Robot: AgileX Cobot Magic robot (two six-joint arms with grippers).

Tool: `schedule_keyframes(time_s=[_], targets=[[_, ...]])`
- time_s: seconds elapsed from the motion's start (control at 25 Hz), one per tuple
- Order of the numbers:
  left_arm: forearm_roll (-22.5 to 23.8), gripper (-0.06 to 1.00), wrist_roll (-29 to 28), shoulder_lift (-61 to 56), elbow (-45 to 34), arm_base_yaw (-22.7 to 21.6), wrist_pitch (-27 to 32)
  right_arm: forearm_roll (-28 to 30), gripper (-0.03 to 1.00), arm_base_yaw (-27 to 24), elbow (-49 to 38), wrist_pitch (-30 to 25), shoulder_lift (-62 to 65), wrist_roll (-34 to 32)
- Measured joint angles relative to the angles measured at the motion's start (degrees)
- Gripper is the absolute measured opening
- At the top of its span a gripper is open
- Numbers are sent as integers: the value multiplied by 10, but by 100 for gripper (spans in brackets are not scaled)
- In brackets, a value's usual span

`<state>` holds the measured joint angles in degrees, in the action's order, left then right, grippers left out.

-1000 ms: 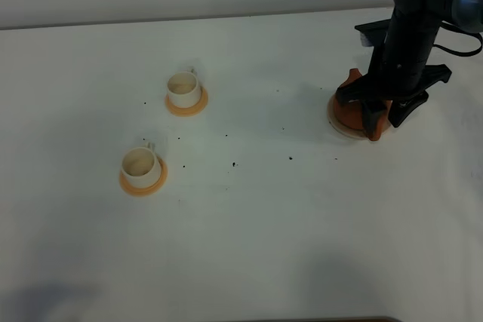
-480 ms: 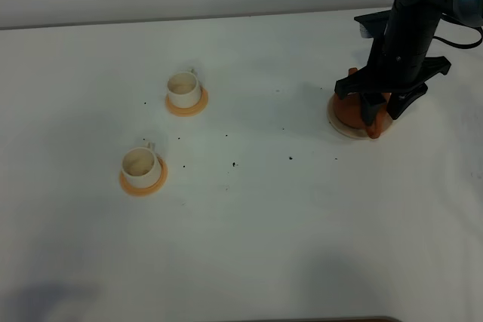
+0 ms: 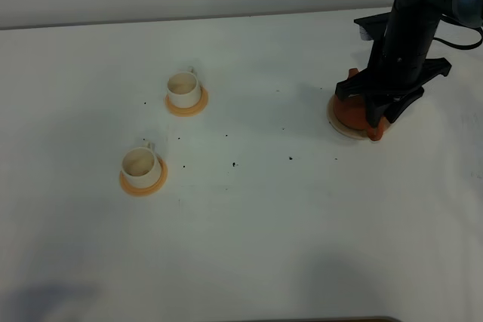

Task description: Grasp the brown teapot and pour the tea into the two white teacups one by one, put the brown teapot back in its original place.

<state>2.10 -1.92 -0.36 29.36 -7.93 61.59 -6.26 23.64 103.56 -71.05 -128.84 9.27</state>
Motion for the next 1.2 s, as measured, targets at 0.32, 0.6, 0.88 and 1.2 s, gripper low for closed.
schedule_keyframes(time_s=[0.32,0.6,0.88,1.2], targets=[[0,38,0,0,0,0,0,-4,10,0,0,-4,-6,10],[0,38,0,0,0,0,0,0,10,0,1,-4,-6,19],[0,38,0,0,0,0,0,10,9,0,20,-8,-9,19],[0,38,0,0,0,0,0,26,9,0,22,6,6,19]])
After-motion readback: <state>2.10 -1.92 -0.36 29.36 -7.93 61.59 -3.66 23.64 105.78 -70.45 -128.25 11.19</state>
